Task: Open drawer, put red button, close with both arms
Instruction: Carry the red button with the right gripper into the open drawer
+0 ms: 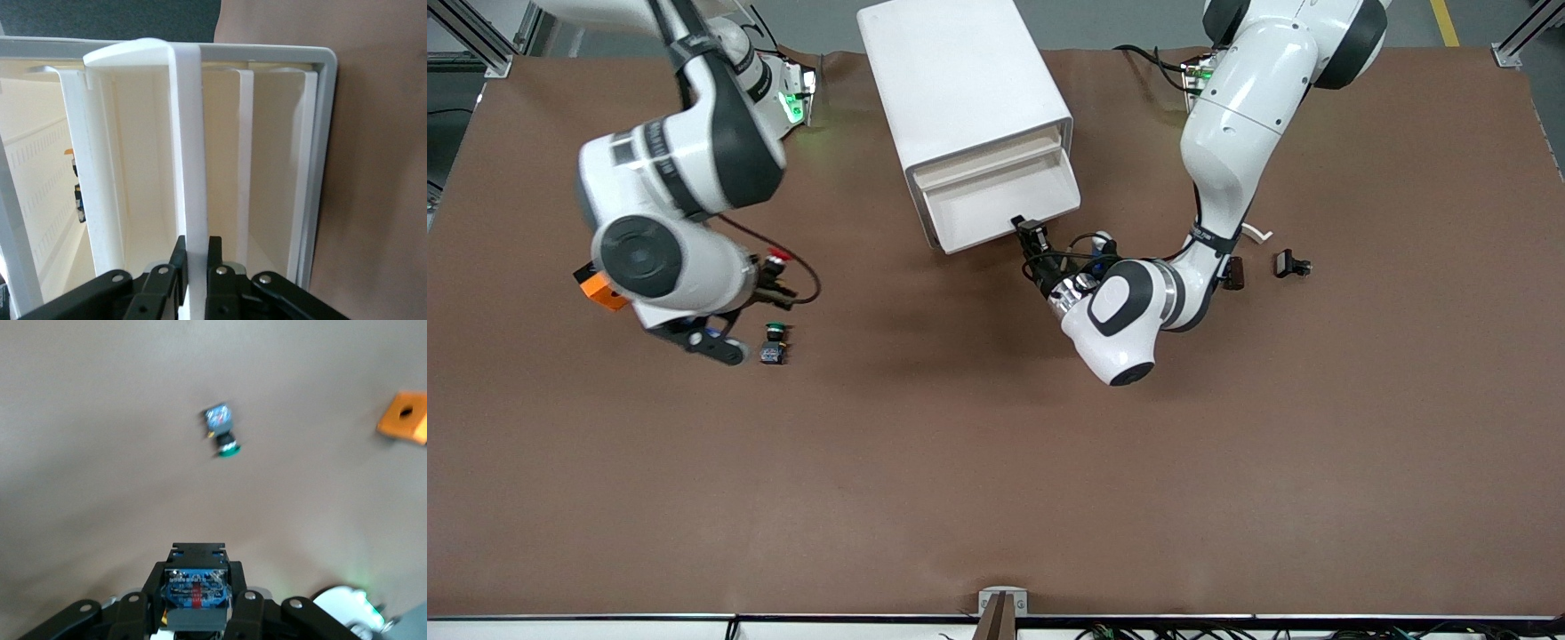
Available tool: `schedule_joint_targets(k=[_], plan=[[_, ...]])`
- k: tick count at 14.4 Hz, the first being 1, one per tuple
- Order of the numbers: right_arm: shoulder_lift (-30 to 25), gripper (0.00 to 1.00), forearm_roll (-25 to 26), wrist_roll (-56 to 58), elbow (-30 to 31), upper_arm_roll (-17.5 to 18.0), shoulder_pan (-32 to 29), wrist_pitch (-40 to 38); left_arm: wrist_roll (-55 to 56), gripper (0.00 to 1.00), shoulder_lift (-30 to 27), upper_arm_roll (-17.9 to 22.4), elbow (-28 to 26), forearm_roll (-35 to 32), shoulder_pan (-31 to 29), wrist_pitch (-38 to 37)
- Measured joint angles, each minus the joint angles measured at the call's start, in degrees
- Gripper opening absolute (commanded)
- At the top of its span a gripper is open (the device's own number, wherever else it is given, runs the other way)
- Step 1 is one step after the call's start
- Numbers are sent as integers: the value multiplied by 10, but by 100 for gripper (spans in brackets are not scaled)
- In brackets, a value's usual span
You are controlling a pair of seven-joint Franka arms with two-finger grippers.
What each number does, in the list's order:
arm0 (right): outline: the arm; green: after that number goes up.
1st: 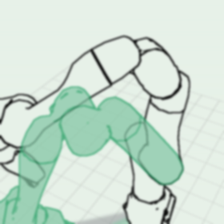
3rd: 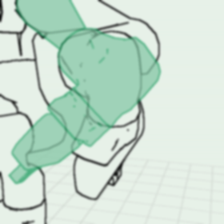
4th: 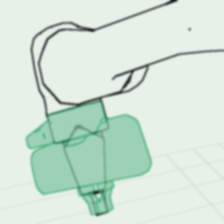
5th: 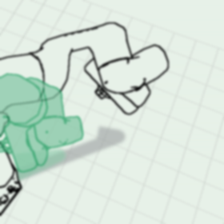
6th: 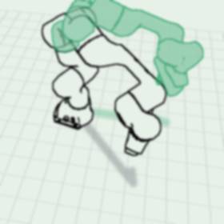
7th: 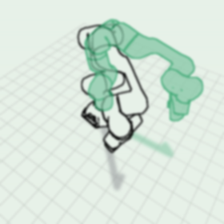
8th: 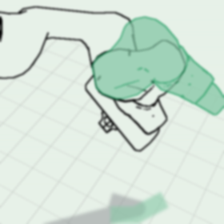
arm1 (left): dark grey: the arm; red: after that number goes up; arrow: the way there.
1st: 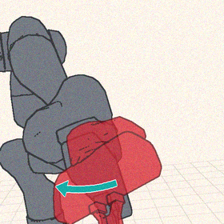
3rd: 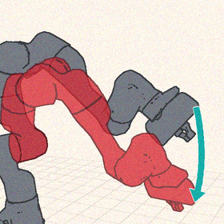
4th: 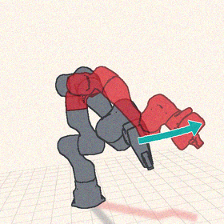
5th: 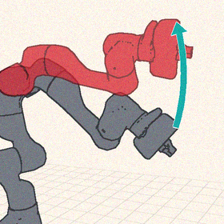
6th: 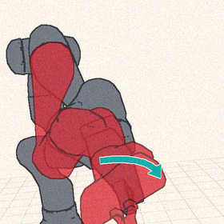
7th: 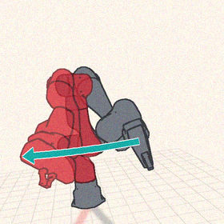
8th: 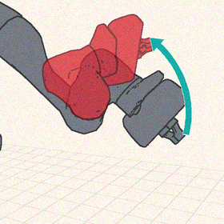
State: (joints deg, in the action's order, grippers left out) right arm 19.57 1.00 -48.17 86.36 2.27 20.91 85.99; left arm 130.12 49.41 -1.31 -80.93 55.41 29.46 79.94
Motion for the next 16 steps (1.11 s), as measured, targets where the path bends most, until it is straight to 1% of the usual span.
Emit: schedule_joint_targets(k=[1,4,5,6,7,8,10,12,14,16], plan=[[-1,30,-9,-39,0,0,22,0,0,0,2,6,8,0,0,1],[-2,29,-62,-153,-6,1,73,2,-6,0,6,22,23,0,0,1],[-2,29,-72,-192,-9,1,90,4,-7,0,7,26,26,0,0,1],[-2,29,-77,-232,-11,1,111,12,-9,3,7,30,29,0,0,1],[-2,28,-78,-277,-12,1,134,29,-11,38,7,33,30,0,0,1],[-1,28,-79,-322,-12,1,155,50,-16,99,7,34,31,0,0,1],[2,28,-79,-396,-11,1,192,83,-27,100,7,38,33,0,0,6],[14,28,-79,-467,-10,1,214,118,-30,100,7,48,36,-3,0,9],[31,28,-79,-501,-9,1,225,141,-37,100,7,55,46,-35,-1,8],[48,28,-79,-508,-9,0,230,148,-46,100,6,66,73,-71,-2,9]])
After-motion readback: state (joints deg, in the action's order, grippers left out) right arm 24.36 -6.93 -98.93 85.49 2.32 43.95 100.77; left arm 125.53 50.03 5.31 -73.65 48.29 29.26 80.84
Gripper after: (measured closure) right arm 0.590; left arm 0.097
